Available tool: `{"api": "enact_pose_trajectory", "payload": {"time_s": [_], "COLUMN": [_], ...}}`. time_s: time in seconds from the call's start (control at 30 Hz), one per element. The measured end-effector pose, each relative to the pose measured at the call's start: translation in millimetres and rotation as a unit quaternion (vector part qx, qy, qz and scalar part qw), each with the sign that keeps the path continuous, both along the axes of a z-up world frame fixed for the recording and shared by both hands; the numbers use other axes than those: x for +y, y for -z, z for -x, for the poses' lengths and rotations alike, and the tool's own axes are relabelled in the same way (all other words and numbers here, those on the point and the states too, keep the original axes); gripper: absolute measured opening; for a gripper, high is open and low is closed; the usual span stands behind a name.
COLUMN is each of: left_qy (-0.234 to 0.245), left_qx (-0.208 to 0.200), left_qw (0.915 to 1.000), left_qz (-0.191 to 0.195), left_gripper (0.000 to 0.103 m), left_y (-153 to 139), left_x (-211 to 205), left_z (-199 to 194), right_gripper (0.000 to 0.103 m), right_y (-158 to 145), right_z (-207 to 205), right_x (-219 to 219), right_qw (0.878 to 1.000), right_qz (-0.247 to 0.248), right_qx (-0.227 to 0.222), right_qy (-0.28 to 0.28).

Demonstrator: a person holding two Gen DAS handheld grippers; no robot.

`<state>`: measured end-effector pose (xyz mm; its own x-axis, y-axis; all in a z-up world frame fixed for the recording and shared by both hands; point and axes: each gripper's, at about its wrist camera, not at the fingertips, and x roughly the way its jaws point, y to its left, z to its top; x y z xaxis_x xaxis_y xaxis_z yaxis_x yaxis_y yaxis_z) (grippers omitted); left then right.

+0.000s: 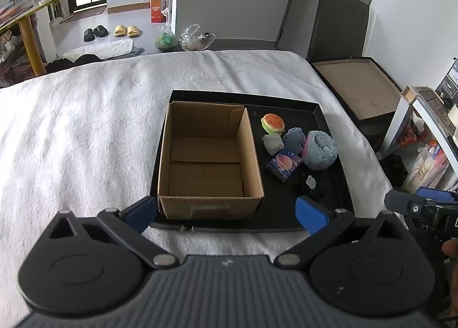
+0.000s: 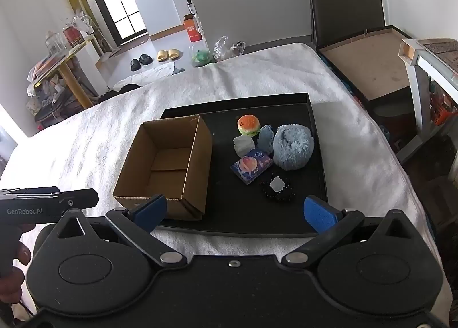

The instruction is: Organize soft objects

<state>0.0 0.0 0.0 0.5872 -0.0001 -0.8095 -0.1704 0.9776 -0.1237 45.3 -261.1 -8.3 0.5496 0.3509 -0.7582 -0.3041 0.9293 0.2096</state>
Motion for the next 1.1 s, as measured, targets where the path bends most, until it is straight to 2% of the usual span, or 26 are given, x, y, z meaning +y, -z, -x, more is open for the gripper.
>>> {"api": "enact_pose_trajectory", "payload": {"time_s": [0.4,1.1], "left_qy": [-0.008,-0.004], "left_qx": [-0.013,-0.012], "left_qw": [0.9999,0.9999], "left_qz": [-0.004,0.000], "left_gripper": [0.103,0.103], "left_y": [-7.8,-7.7], "left_x": [-4.3,-1.2], "left_z": [2.3,3.0], "right_gripper": [0.103,0.103], "right_y": [-0.7,3.1], "right_z": [2.4,-0.3], "right_x": [1.3,3.2], "right_qw": [1.000,1.000], "right_qz": [0.001,0.007], "right_qx": [-0.003,0.001], "right_qy": [0.001,0.005]}}
